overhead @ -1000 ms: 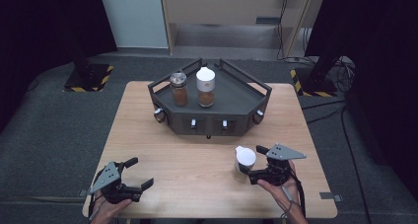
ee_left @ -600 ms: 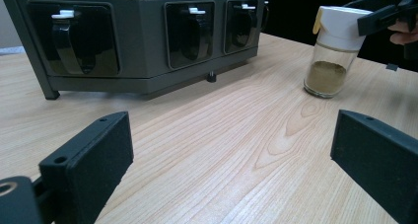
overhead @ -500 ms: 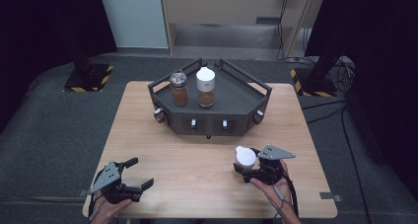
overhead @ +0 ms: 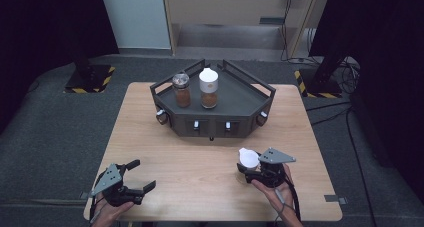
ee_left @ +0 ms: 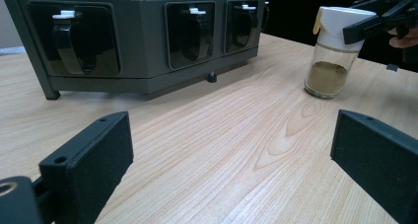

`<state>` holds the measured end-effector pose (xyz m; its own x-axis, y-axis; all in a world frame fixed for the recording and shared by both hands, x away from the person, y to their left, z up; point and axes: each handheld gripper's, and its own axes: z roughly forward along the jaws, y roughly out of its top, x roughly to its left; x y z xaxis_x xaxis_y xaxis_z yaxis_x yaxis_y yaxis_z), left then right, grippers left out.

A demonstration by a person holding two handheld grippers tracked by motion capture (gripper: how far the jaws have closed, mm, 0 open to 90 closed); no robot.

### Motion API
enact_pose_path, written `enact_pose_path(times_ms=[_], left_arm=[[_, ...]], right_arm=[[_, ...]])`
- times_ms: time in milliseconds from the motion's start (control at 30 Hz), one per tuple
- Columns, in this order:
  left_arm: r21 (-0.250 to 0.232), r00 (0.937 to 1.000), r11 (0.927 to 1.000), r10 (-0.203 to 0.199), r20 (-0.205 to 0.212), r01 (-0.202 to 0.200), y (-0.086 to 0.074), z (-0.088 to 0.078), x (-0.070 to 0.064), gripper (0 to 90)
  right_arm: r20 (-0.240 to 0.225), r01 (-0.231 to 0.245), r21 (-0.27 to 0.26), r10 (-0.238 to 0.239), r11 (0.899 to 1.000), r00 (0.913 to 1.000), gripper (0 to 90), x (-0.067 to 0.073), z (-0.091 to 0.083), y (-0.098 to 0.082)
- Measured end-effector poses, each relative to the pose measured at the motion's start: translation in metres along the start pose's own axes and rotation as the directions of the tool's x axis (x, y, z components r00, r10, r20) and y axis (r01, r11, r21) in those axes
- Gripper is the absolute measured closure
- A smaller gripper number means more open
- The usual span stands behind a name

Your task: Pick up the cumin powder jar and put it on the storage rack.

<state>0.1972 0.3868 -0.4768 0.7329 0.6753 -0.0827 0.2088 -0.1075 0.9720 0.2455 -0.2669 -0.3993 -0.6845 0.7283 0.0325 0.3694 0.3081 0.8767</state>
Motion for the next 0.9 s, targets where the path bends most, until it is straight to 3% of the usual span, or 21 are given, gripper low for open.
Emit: enact_pose_path(times_ms=[300, 900], left_arm=[[0.0, 1.0, 1.0, -0.001, 0.0, 0.001, 0.0, 0.0, 0.0, 1.3], [-0.001, 1.0, 1.0, -0.001, 0.003, 0.001, 0.0, 0.0, 0.0, 1.3]], right_arm=[[-0.004, 0.006, -0.016, -0.006, 1.0, 1.0, 30.4, -0.002, -0.011, 0.022], [-0.047, 0.016, 0.006, -0.016, 1.0, 0.9988, 30.4, -0.013, -0.023, 0.093]])
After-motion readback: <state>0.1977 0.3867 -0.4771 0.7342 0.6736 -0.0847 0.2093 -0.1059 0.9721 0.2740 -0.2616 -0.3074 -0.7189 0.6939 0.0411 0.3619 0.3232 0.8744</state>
